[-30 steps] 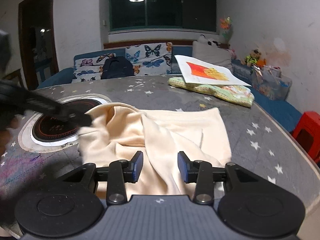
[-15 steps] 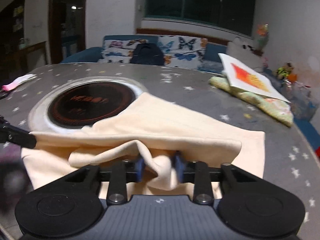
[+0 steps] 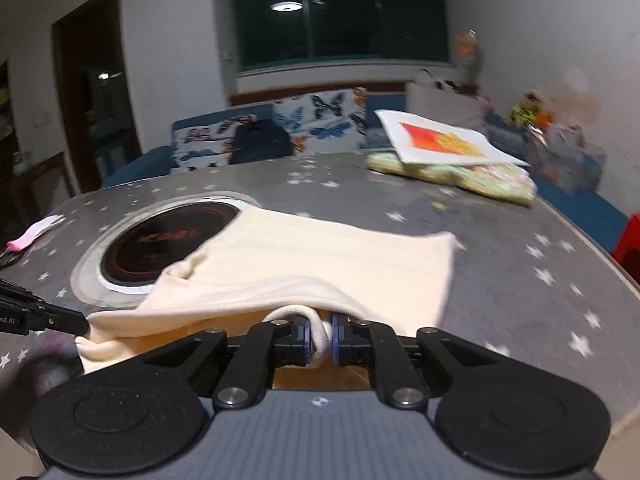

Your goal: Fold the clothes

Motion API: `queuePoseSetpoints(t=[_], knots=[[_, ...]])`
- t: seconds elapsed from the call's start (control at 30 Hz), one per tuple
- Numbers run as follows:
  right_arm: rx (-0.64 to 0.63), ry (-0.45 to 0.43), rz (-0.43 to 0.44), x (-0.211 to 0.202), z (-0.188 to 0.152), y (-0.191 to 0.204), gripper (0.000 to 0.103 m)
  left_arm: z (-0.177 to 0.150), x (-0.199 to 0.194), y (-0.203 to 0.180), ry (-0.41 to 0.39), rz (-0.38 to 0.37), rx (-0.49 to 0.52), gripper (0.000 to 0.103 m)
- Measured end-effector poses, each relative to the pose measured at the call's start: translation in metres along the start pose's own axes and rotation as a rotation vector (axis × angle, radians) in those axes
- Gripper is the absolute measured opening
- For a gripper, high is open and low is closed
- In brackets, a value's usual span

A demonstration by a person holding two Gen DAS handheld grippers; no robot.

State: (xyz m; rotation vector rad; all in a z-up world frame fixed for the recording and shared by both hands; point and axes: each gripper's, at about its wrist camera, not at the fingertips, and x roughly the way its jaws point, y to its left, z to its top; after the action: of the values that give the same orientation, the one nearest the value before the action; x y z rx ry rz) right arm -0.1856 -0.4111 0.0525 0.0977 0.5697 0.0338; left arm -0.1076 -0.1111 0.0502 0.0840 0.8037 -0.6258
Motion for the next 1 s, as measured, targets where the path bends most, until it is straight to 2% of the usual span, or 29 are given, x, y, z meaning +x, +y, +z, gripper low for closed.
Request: queuePoseSetpoints(t=[0.1, 0.2, 0.27, 0.33, 0.4, 0.57, 0.67, 0.73, 0.8, 0.9, 1.0], knots=[[0.005, 0.018, 0.002, -0.002, -0.008, -0.005, 0.009, 0.007, -0.003, -0.021, -0.033, -0.009, 0.105, 0.011], [0.018, 0.02, 0.017, 0.0, -0.013, -0.005, 0.009, 0.016, -0.004, -0.045, -0.065, -0.057, 0.199, 0.014], [0.036, 0.018, 0.024, 0.001, -0.016, -0.006, 0.009, 0.02, -0.002, -0.064, -0.086, -0.112, 0.284, 0.022], [0.049, 0.018, 0.026, 0.001, -0.018, -0.004, 0.01, 0.019, 0.004, -0.085, -0.1, -0.146, 0.385, 0.037], [0.051, 0.014, 0.024, 0.0, -0.017, -0.007, 0.01, 0.016, 0.014, -0.101, -0.093, -0.162, 0.468, 0.038], [0.051, -0.003, 0.025, -0.004, -0.015, -0.008, 0.01, 0.005, 0.041, -0.118, -0.031, -0.177, 0.56, 0.038], [0.043, -0.013, 0.03, -0.005, -0.012, -0.007, 0.01, -0.001, 0.046, -0.118, -0.023, -0.142, 0.593, 0.029], [0.039, -0.02, 0.032, -0.004, -0.01, -0.006, 0.01, -0.004, 0.046, -0.116, -0.031, -0.116, 0.617, 0.015], [0.042, -0.029, 0.037, -0.004, -0.007, -0.005, 0.01, -0.006, 0.045, -0.11, -0.041, -0.092, 0.629, 0.008], [0.044, -0.038, 0.035, -0.003, -0.004, -0.004, 0.01, 0.001, 0.042, -0.094, -0.068, -0.048, 0.594, 0.004], [0.05, -0.049, 0.027, -0.002, -0.001, -0.004, 0.009, 0.013, 0.037, -0.066, -0.087, 0.015, 0.484, 0.003]])
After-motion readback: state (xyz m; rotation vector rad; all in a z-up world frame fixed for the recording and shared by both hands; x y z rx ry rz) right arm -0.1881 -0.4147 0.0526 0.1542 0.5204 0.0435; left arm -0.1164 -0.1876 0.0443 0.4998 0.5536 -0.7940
